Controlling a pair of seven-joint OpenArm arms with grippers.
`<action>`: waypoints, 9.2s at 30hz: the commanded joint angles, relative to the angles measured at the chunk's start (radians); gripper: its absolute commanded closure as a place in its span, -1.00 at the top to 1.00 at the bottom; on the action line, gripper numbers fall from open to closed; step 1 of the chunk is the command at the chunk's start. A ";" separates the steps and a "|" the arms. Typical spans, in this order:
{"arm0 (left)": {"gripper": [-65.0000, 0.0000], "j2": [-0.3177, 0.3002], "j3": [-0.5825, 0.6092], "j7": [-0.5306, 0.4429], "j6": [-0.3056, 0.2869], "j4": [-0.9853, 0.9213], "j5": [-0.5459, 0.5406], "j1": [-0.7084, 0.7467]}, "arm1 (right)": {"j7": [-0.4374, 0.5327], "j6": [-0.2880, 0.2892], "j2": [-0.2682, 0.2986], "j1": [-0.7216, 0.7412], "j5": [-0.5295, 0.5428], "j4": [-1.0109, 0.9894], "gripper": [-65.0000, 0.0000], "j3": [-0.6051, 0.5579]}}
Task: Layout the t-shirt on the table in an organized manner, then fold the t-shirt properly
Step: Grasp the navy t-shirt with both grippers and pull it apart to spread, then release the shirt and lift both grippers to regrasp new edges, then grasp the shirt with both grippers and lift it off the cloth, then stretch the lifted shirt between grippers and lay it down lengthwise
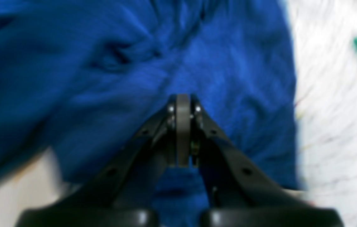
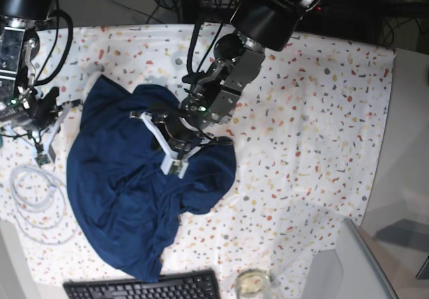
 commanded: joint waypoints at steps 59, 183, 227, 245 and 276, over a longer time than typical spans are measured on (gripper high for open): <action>-1.00 -0.241 -0.676 0.107 0.148 0.792 0.032 0.691 | 0.128 -0.062 -0.056 0.219 0.005 -0.166 -1.00 0.092; -1.00 -0.062 -0.418 0.497 0.151 0.832 -0.277 -0.153 | 0.427 -0.150 -0.030 -0.002 -0.452 -0.138 0.51 -0.328; -1.00 -0.226 -0.403 0.092 0.357 0.528 -0.275 -0.015 | 0.208 -0.061 0.062 0.631 -0.449 -0.623 0.52 -0.390; -1.00 -0.295 -0.415 0.092 0.368 0.705 -0.275 0.313 | 0.439 -0.156 0.036 0.222 -0.450 -0.408 0.52 -0.230; -1.00 -0.300 -0.449 0.095 0.398 0.910 -0.277 0.319 | 0.248 0.163 0.136 0.176 -0.446 -0.085 -0.50 -0.152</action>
